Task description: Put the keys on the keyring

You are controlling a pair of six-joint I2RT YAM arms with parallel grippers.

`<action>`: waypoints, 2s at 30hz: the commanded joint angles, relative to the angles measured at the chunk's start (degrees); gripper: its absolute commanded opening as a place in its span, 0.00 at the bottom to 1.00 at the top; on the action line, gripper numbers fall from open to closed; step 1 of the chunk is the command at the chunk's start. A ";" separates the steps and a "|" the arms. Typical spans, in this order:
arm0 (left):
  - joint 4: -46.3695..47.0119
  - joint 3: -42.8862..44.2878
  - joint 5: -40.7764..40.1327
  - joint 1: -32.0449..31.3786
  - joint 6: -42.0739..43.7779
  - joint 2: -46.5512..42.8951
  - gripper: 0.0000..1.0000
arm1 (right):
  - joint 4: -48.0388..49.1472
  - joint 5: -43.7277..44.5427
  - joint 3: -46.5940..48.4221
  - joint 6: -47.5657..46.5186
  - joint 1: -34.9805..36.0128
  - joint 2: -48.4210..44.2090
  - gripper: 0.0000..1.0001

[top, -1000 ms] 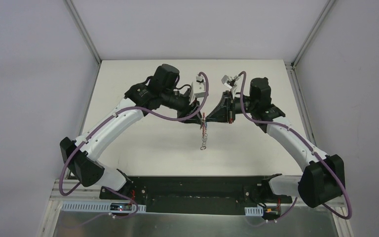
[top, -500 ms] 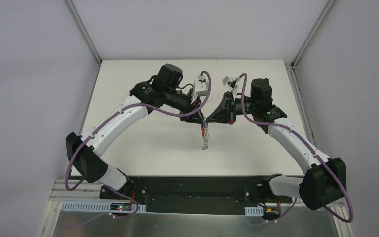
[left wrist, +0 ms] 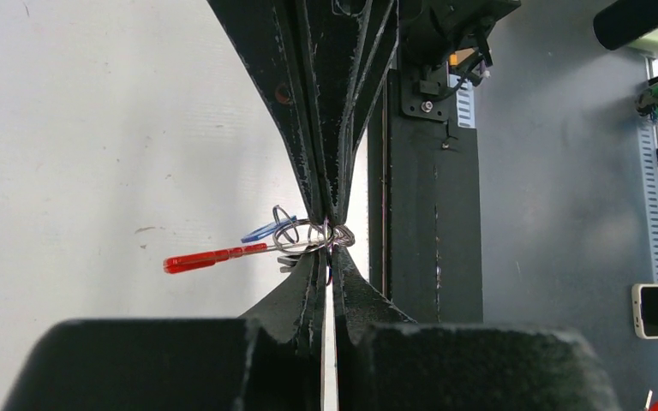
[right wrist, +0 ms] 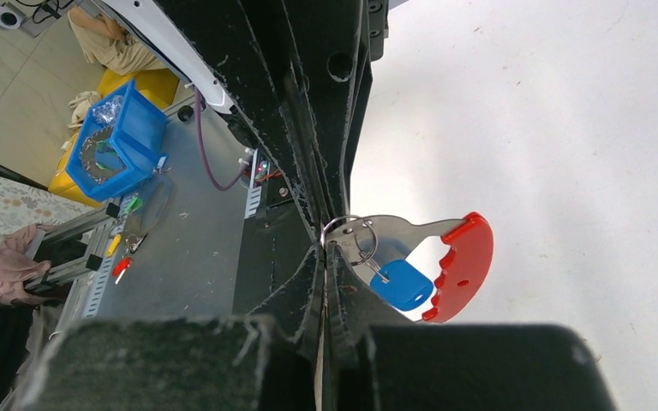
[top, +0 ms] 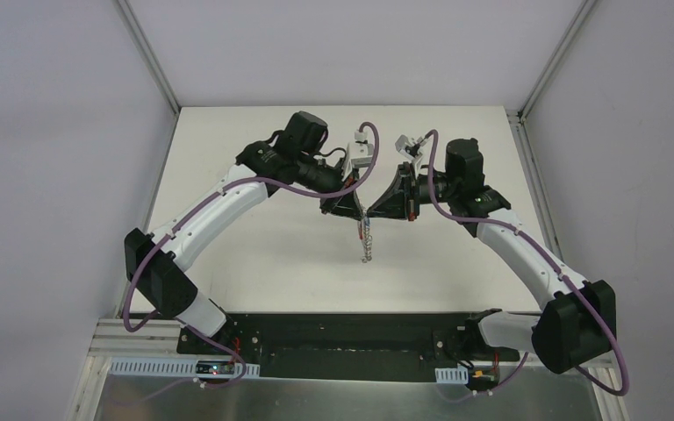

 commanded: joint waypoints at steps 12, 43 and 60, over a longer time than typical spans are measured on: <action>-19.74 12.98 -17.15 -3.79 13.69 0.54 0.00 | -1.75 1.52 3.18 -3.83 -0.29 -2.62 0.30; -28.87 27.46 -8.60 -6.03 3.97 11.16 0.00 | -5.29 -0.10 4.89 -9.05 2.86 -3.16 0.08; -6.73 12.89 1.86 0.18 -6.00 2.23 0.24 | 17.42 1.29 2.25 16.80 -0.38 -2.01 0.00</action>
